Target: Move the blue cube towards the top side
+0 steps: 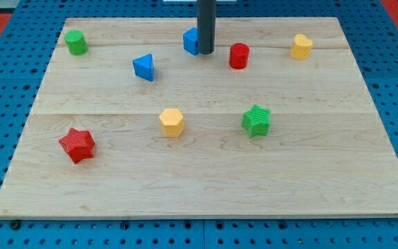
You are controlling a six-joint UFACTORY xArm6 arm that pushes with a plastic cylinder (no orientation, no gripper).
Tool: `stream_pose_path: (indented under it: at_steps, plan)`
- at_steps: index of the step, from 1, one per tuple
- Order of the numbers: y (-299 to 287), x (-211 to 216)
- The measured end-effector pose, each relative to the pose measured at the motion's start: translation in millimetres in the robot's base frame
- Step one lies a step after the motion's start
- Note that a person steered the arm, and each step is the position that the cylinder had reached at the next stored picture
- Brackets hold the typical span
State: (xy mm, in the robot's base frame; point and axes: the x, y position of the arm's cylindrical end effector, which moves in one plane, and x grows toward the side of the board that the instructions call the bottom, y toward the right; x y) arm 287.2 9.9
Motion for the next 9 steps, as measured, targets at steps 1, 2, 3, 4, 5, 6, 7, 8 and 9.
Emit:
stream_pose_path:
  at_steps: [1,2,3,4,5,6,7,8,9]
  plan:
    - [35.7,-1.8]
    - [49.2,-24.7]
    - [18.1,-46.9]
    - [-8.4,-48.2]
    - [-2.5,-41.2]
    - [-1.0,-41.2]
    - [5.4,-31.7]
    - [14.5,-13.8]
    - [13.7,-19.4]
